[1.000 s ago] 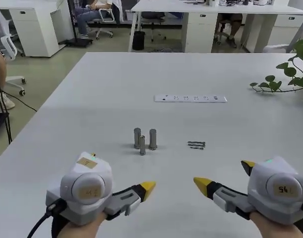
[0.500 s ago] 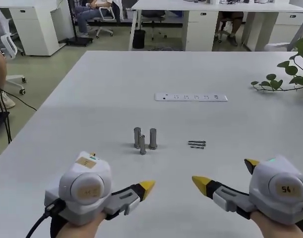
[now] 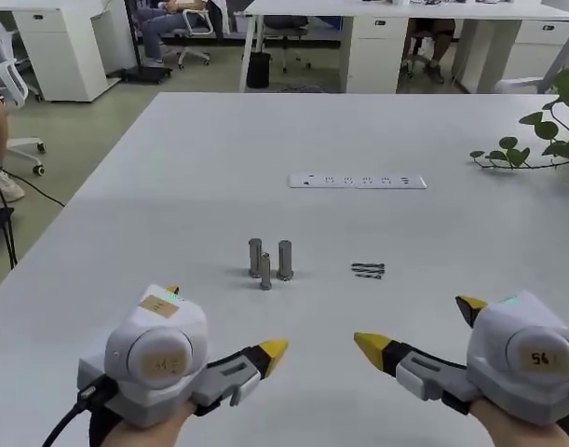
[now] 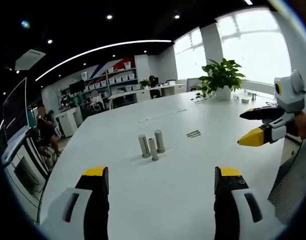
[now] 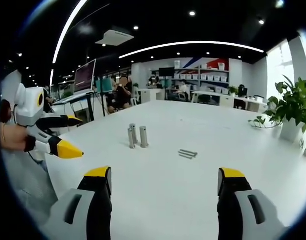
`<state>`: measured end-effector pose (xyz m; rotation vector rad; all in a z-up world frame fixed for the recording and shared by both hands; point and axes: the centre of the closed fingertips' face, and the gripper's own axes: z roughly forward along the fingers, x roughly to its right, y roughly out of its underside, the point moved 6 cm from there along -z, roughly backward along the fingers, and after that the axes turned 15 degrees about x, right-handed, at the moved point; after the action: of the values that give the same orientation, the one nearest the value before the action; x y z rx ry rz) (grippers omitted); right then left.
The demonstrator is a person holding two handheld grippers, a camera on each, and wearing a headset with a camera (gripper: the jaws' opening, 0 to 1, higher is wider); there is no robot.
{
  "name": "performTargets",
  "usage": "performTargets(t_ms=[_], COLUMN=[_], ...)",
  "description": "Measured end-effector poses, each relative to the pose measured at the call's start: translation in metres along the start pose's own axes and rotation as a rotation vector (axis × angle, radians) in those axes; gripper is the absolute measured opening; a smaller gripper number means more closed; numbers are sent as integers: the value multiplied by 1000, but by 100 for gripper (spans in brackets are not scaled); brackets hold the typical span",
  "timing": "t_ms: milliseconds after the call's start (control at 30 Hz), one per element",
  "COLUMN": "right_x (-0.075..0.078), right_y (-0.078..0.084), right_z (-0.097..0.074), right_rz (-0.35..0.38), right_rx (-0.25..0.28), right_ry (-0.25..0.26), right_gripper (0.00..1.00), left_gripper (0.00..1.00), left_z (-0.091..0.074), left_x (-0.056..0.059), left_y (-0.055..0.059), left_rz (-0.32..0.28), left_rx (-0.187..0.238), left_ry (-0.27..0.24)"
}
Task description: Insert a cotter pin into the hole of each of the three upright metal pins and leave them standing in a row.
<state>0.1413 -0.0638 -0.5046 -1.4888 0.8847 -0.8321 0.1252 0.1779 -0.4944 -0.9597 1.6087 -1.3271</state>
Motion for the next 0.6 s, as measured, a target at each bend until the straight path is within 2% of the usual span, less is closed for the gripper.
performTargets(t_ms=[100, 200, 367, 467, 600], right_x=[-3, -2, 5, 8, 13], right_y=[0, -3, -6, -7, -9], right_z=[1, 0, 1, 3, 5], right_rz=[-22, -30, 18, 24, 24], right_rx=[-24, -36, -33, -45, -72], right_ry=[-20, -28, -18, -32, -63], right_gripper=[84, 82, 78, 72, 69], left_gripper=[85, 82, 75, 71, 61], left_z=[1, 1, 6, 16, 34], left_x=[2, 0, -7, -13, -18], left_y=[0, -1, -5, -12, -11], left_rz=[-4, -34, -64, -47, -11], left_rx=[-1, -4, -11, 16, -1], left_ry=[13, 13, 6, 4, 35])
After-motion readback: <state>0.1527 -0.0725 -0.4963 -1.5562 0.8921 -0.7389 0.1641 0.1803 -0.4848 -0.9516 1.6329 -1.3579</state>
